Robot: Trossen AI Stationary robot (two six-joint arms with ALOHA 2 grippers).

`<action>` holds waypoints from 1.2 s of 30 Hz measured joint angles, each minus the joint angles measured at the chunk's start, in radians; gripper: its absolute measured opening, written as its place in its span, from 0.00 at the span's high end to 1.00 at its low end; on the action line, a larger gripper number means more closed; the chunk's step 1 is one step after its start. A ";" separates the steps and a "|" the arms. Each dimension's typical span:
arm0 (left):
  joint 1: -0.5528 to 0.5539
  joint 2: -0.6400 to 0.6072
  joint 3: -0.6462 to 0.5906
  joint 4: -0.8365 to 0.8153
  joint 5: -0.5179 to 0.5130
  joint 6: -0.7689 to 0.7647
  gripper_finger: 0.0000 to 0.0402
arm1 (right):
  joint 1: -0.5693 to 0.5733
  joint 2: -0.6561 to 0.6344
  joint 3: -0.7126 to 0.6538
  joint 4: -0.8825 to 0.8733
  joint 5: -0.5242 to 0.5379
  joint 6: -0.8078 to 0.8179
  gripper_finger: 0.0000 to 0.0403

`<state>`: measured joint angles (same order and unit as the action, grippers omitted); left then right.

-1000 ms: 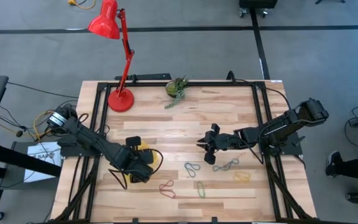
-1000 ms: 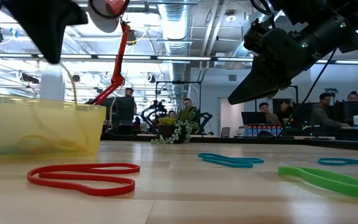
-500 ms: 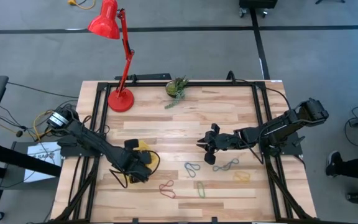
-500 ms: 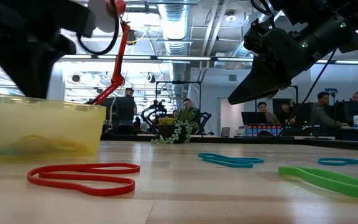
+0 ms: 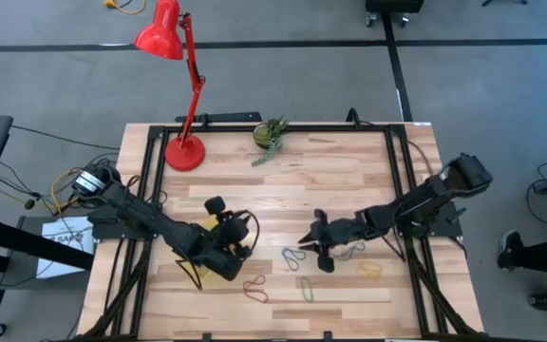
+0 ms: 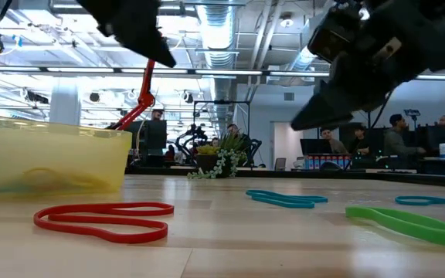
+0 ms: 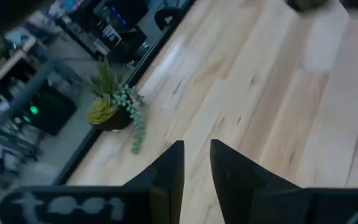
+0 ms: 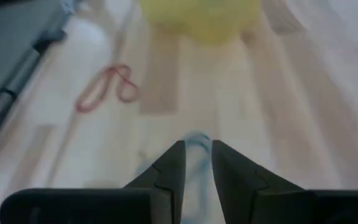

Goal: Pick and place items into bin
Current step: Put the blue rubber band into the yellow bin

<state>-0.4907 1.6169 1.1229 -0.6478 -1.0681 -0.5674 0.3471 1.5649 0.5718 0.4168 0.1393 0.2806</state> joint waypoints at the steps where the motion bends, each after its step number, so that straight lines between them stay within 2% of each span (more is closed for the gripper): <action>1: 0.007 0.000 0.000 0.022 -0.001 -0.013 0.83 | 0.011 0.031 0.000 0.041 0.015 0.000 0.82; 4: 0.031 0.012 0.001 0.098 0.022 -0.041 0.83 | 0.033 0.111 0.020 0.127 0.062 -0.001 0.82; 7: 0.049 0.043 0.001 0.151 0.069 -0.018 0.83 | 0.039 0.176 0.066 0.132 0.074 -0.001 0.82; 11: 0.073 0.099 0.001 0.220 0.113 0.008 0.83 | 0.046 0.283 0.142 0.074 0.073 -0.021 0.82; 15: 0.104 0.149 0.000 0.290 0.259 0.066 0.83 | 0.050 0.358 0.236 -0.040 0.075 -0.027 0.82; 17: 0.114 0.157 0.000 0.325 0.301 0.092 0.83 | 0.050 0.368 0.280 -0.122 0.080 -0.025 0.82; 20: 0.121 0.154 0.000 0.366 0.301 0.114 0.83 | 0.061 0.370 0.324 -0.210 0.120 -0.007 0.82; 24: 0.124 0.153 0.000 0.385 0.255 0.168 0.83 | 0.076 0.367 0.347 -0.234 0.128 -0.026 0.82; 29: 0.143 0.153 0.000 0.371 0.279 0.161 0.83 | 0.085 0.352 0.352 -0.256 0.136 -0.041 0.82; 36: 0.149 0.153 0.000 0.371 0.279 0.157 0.83 | 0.066 0.371 0.353 -0.282 0.130 0.060 0.82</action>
<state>-0.3420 1.7699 1.1229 -0.2764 -0.7891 -0.4107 0.4135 1.9358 0.9245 0.1353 0.2697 0.3405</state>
